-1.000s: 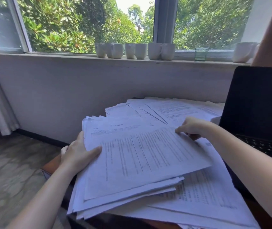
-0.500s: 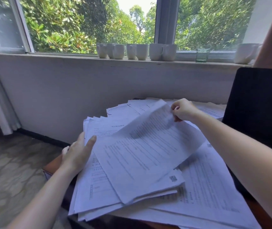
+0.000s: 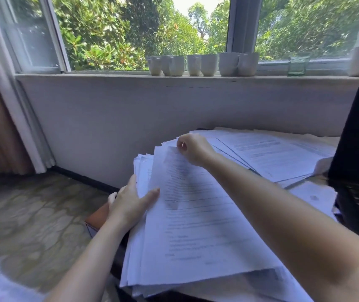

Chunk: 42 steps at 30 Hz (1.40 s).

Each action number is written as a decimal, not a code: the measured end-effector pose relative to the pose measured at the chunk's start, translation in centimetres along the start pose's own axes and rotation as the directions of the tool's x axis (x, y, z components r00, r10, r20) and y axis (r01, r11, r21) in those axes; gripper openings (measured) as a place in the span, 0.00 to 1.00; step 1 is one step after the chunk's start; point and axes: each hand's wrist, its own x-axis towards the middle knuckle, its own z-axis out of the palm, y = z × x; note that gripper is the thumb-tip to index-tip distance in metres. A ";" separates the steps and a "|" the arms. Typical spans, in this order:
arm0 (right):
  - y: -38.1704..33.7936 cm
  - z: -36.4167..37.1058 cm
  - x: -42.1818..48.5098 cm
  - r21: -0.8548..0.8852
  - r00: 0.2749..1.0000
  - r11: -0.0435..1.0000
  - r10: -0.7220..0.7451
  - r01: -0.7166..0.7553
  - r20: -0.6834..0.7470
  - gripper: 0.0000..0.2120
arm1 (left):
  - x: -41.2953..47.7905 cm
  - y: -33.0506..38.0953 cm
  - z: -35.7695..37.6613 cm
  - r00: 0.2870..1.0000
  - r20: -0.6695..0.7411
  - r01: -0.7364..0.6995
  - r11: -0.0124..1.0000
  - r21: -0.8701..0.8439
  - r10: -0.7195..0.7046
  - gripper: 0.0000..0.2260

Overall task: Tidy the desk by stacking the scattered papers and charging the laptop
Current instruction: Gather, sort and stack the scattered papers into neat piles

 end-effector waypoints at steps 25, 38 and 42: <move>13.9 -4.0 -8.5 -0.371 0.887 0.824 0.462 -0.429 0.000 0.12 | 0.6 -0.7 0.4 0.999 -0.025 -0.032 0.995 0.099 0.034 0.23; 13.8 -6.5 -10.3 -0.443 0.924 0.818 0.374 -0.367 -0.075 0.08 | 0.8 -0.8 0.4 0.999 -0.023 -0.026 0.993 0.114 0.029 0.24; 13.7 -7.3 -11.2 -0.483 0.945 0.812 0.292 -0.328 -0.150 0.11 | 0.8 -0.9 0.4 0.999 -0.024 -0.028 0.993 0.113 0.031 0.23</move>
